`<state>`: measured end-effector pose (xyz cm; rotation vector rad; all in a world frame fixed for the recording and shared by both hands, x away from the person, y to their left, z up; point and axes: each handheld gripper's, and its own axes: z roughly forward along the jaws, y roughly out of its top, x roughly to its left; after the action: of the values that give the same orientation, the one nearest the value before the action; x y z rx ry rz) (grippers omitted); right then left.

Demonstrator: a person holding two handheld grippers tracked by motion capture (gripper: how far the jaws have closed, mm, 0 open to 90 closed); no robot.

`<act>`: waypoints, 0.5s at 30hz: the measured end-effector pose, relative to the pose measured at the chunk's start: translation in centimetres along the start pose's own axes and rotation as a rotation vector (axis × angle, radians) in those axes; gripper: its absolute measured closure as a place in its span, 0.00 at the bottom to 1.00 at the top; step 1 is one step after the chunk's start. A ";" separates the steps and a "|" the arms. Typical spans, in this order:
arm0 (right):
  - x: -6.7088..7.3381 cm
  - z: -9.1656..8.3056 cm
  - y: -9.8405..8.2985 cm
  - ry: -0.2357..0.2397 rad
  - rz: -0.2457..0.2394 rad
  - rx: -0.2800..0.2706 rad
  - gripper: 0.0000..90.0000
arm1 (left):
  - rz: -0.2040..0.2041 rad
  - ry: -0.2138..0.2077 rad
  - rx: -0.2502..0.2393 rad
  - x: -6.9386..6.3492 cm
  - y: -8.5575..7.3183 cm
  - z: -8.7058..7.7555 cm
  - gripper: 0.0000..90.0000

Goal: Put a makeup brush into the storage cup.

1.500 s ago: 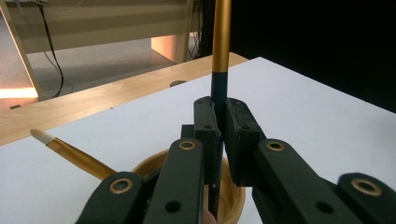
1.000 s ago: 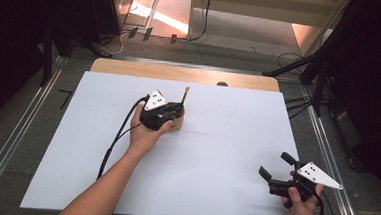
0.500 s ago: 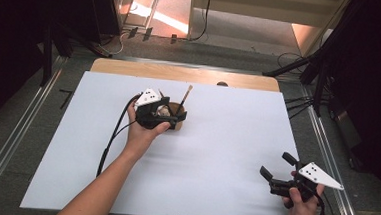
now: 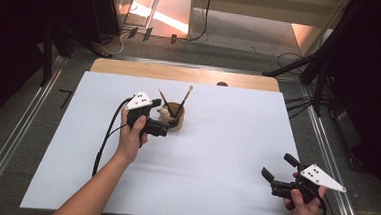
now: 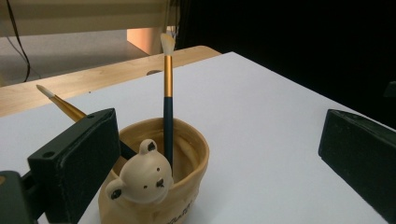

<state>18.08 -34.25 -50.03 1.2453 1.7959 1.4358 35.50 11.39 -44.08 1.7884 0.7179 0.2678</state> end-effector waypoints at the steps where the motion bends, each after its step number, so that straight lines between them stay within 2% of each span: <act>1: 0.0 0.0 0.0 -0.001 0.002 0.001 0.00 | 0.001 -0.002 -0.001 0.0 -0.1 -0.2 0.00; 8: 0.1 0.2 0.0 0.005 -0.004 0.002 0.00 | 0.018 -0.004 -0.007 -0.3 -0.6 -1.3 0.00; 15: 0.2 0.3 0.0 0.007 -0.006 0.005 0.00 | 0.014 0.006 -0.005 -0.2 -1.0 -2.3 0.00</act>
<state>18.31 -33.96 -50.08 1.2378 1.8076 1.4345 33.84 13.27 -44.23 1.7892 0.7088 0.2847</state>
